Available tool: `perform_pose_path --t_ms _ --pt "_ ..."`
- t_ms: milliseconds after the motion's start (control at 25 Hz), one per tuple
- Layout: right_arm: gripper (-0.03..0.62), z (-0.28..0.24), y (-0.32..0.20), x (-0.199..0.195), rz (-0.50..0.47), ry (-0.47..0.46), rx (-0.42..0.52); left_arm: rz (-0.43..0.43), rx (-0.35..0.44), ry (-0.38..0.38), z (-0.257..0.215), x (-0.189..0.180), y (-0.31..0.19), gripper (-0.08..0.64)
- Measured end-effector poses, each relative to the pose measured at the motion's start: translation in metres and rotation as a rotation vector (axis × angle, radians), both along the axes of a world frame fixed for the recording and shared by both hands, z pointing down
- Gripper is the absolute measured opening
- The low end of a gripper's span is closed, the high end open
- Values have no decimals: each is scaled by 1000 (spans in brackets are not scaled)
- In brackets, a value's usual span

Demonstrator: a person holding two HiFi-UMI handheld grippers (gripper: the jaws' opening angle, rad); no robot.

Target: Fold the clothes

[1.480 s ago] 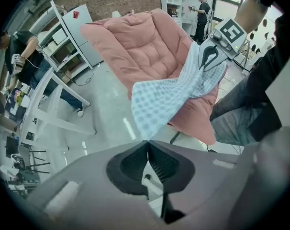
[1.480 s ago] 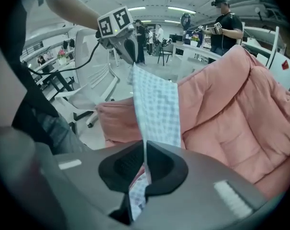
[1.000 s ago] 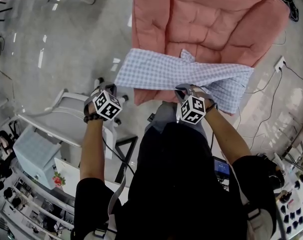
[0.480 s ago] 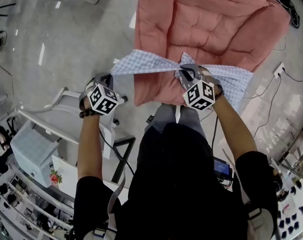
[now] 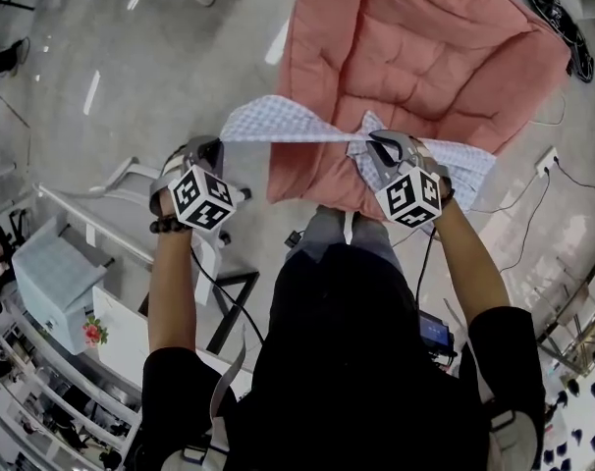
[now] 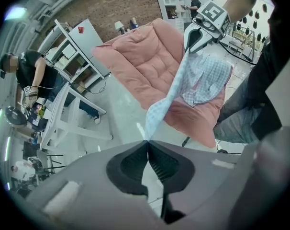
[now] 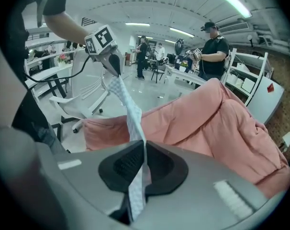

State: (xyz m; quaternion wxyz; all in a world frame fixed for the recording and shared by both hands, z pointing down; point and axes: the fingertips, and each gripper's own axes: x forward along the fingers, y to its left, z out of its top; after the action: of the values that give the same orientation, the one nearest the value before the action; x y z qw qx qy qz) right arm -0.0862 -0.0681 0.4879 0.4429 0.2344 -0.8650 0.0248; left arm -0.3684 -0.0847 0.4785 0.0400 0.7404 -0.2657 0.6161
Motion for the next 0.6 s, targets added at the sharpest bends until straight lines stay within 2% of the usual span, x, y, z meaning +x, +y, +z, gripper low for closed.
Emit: perform_pose_path --t_ms 200,600 --pt "12 -14 27 -6 -19 -15 7 -4 -7 3 -9 -6 29 11" --pt "12 -33 58 -6 -21 -8 -2 45 -69 38 -17 -3 71 11"
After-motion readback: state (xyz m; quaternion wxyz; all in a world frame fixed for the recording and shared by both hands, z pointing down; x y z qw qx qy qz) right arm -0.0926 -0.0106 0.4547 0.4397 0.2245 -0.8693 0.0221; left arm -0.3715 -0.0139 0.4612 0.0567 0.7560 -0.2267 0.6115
